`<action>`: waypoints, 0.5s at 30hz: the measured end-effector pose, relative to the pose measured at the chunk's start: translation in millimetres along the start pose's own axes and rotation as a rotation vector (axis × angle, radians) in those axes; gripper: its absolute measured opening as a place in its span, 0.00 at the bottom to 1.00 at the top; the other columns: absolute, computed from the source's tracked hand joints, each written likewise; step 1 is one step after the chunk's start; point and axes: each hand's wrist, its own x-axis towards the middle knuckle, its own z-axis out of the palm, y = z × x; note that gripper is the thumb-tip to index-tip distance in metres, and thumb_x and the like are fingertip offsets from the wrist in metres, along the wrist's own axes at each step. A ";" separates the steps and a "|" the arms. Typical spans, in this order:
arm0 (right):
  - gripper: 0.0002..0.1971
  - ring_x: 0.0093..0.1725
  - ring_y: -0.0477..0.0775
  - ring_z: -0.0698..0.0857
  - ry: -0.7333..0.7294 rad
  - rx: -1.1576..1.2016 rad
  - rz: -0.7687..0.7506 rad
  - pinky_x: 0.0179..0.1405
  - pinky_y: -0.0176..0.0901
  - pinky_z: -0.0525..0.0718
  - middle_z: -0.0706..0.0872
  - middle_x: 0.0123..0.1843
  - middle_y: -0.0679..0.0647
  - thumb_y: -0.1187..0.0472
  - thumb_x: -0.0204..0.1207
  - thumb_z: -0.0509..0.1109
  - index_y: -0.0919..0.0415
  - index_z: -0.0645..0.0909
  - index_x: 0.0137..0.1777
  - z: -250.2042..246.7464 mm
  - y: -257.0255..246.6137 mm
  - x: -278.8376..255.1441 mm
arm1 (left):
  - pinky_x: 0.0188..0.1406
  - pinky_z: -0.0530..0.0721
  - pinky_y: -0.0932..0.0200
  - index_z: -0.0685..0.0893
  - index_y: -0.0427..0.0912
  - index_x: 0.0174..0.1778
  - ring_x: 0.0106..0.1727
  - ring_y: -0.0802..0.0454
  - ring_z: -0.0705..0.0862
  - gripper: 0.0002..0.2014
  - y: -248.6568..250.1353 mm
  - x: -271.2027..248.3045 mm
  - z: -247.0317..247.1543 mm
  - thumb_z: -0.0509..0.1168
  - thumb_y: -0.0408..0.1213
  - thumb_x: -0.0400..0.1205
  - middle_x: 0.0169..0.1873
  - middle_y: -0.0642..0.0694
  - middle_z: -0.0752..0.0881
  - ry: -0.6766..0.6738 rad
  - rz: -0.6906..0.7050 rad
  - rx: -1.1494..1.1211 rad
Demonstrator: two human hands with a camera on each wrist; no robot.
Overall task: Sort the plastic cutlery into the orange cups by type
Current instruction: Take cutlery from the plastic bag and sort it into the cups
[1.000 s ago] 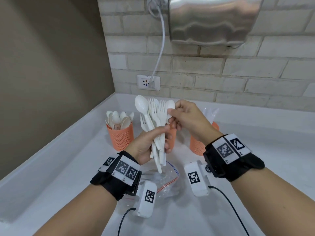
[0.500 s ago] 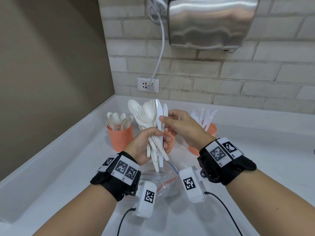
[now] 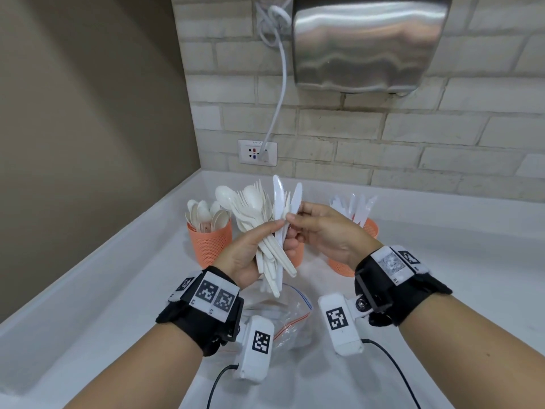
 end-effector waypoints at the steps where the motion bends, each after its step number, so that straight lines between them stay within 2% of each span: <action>1: 0.04 0.31 0.48 0.79 0.013 -0.031 -0.002 0.36 0.39 0.75 0.84 0.30 0.51 0.66 0.80 0.64 0.64 0.79 0.45 0.8 -0.3 0.1 | 0.31 0.88 0.61 0.86 0.34 0.41 0.30 0.55 0.89 0.10 -0.7 0.2 0.3 0.62 0.35 0.81 0.31 0.44 0.89 -0.005 0.009 -0.015; 3: 0.10 0.29 0.48 0.79 0.057 -0.109 -0.023 0.35 0.39 0.75 0.83 0.27 0.50 0.63 0.82 0.62 0.60 0.78 0.38 4.8 -0.2 0.6 | 0.35 0.89 0.60 0.85 0.33 0.44 0.34 0.54 0.90 0.08 -1.8 0.6 1.9 0.61 0.31 0.82 0.34 0.42 0.90 -0.024 0.013 -0.022; 5: 0.15 0.28 0.48 0.80 0.109 -0.200 -0.033 0.32 0.35 0.79 0.81 0.29 0.52 0.57 0.84 0.58 0.61 0.76 0.37 9.7 -1.5 0.7 | 0.43 0.90 0.57 0.86 0.34 0.46 0.41 0.50 0.91 0.10 -2.5 1.1 3.6 0.59 0.27 0.82 0.40 0.40 0.90 -0.057 0.006 -0.033; 7: 0.17 0.30 0.49 0.79 0.186 -0.246 -0.052 0.30 0.32 0.79 0.79 0.32 0.54 0.54 0.86 0.53 0.62 0.74 0.40 10.2 -5.3 1.9 | 0.47 0.89 0.54 0.90 0.37 0.37 0.44 0.49 0.90 0.14 -2.1 1.9 3.5 0.59 0.26 0.81 0.42 0.39 0.90 -0.066 0.008 -0.060; 9: 0.17 0.32 0.51 0.78 0.281 -0.191 -0.112 0.34 0.36 0.77 0.78 0.33 0.54 0.54 0.86 0.51 0.61 0.72 0.39 7.2 -15.1 3.2 | 0.48 0.88 0.55 0.89 0.39 0.27 0.40 0.52 0.91 0.19 -1.3 3.0 -0.1 0.59 0.26 0.81 0.36 0.42 0.91 -0.024 0.006 -0.067; 10: 0.17 0.30 0.51 0.76 0.310 -0.138 -0.134 0.34 0.39 0.76 0.77 0.32 0.53 0.54 0.86 0.51 0.60 0.71 0.39 5.0 -20.8 3.2 | 0.48 0.88 0.55 0.88 0.39 0.26 0.37 0.53 0.90 0.19 -1.3 3.5 -2.2 0.59 0.26 0.81 0.32 0.44 0.90 -0.003 0.008 -0.062; 12: 0.15 0.25 0.48 0.71 0.295 -0.127 -0.152 0.25 0.36 0.71 0.71 0.27 0.50 0.55 0.86 0.53 0.57 0.71 0.39 4.5 -28.2 2.0 | 0.40 0.89 0.57 0.85 0.38 0.33 0.30 0.55 0.87 0.13 -1.6 3.8 -3.5 0.60 0.26 0.81 0.26 0.47 0.87 0.020 0.021 -0.039; 14: 0.11 0.22 0.44 0.71 0.273 -0.390 -0.150 0.20 0.32 0.68 0.73 0.26 0.48 0.55 0.83 0.60 0.58 0.76 0.41 10.1 -25.1 0.0 | 0.31 0.87 0.62 0.82 0.39 0.38 0.25 0.57 0.82 0.07 -2.3 3.8 -1.7 0.62 0.26 0.80 0.24 0.48 0.83 0.045 0.030 0.003; 15: 0.10 0.23 0.43 0.74 0.266 -0.554 -0.164 0.22 0.32 0.71 0.76 0.27 0.49 0.56 0.80 0.64 0.61 0.79 0.42 13.7 -20.3 -0.3 | 0.29 0.84 0.64 0.82 0.39 0.40 0.24 0.58 0.81 0.06 -2.8 4.3 -0.6 0.63 0.26 0.79 0.25 0.48 0.82 0.041 0.037 0.028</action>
